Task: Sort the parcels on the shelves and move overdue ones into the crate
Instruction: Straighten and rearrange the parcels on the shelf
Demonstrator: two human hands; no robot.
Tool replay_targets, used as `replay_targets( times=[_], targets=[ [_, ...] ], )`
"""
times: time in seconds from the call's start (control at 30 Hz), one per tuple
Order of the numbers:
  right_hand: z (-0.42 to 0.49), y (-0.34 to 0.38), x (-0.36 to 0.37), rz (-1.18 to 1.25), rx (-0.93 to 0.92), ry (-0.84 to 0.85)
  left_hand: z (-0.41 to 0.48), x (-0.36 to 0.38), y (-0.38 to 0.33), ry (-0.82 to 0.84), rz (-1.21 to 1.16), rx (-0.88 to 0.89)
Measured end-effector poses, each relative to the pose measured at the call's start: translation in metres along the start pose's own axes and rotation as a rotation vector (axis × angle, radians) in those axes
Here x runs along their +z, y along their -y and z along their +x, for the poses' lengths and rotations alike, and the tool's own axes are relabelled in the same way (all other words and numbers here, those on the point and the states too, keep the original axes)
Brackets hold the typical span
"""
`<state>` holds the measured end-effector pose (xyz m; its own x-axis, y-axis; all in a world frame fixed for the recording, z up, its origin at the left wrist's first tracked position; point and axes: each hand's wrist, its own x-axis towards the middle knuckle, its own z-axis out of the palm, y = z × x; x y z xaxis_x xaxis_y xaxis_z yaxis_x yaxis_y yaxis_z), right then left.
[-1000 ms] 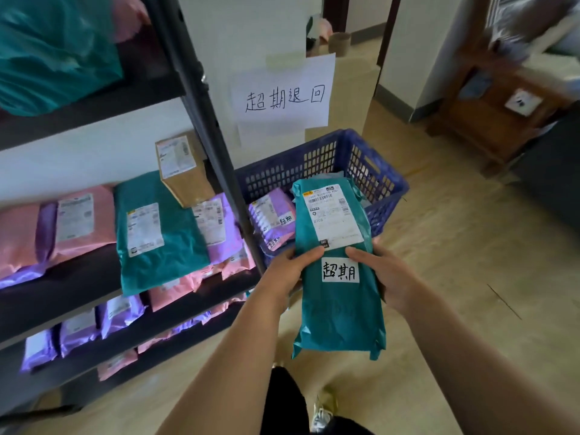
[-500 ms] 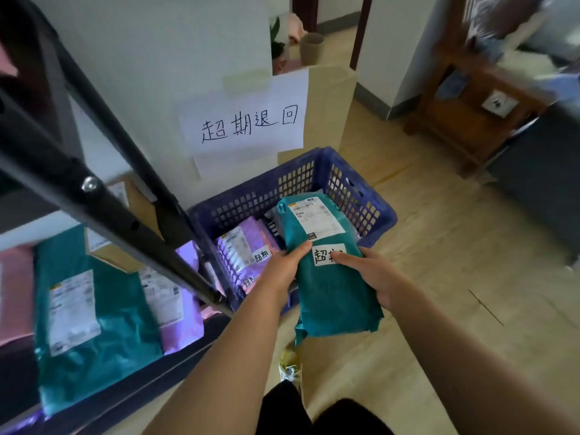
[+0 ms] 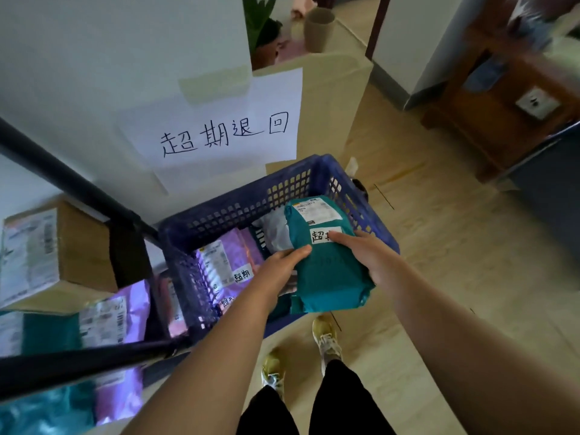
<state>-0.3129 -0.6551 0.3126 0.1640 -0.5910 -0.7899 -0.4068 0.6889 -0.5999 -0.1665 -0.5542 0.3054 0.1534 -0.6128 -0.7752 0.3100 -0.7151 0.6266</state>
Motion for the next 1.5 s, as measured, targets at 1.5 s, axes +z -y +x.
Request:
replay_targets(
  times=[1.5],
  targets=[
    [0.247, -0.058, -0.021, -1.249, -0.029, -0.096, 0.206, 0.085, 0.032, -0.060, 0.198, -0.185]
  ],
)
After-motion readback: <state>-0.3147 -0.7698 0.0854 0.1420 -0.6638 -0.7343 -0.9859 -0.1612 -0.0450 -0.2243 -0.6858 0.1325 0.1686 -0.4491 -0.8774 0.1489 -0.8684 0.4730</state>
